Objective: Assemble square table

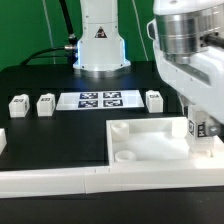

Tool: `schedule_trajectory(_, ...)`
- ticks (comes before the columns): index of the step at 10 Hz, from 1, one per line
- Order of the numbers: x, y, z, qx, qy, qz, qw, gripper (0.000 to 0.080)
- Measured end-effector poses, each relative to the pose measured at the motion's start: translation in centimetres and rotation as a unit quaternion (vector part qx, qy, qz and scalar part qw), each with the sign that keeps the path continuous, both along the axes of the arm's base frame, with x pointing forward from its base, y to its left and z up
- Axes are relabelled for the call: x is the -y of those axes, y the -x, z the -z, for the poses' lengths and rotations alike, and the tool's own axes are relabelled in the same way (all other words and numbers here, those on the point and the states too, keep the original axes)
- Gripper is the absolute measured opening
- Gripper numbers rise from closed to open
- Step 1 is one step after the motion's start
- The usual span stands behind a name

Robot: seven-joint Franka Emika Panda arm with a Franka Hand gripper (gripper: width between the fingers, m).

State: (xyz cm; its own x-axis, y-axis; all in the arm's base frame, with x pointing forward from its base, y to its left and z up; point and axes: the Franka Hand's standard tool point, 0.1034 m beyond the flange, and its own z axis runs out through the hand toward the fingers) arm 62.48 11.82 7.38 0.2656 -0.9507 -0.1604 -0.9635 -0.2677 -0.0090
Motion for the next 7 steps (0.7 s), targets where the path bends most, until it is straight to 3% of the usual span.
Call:
schedule_trajectory(1,-0.12,0.20,0.19,0.009,0.001,-0.120,0.993,0.0615)
schedule_trajectory(5,0.07,0.24,0.14,0.029,0.008,-0.314,0.949,0.0647)
schedule_trajectory(6,0.16,-0.29,-0.32,0.042,0.018,-0.415,0.909,0.0649)
schedule_trajectory(7,-0.27,-0.42,-0.56,0.049,0.024,-0.465,0.884,0.0649)
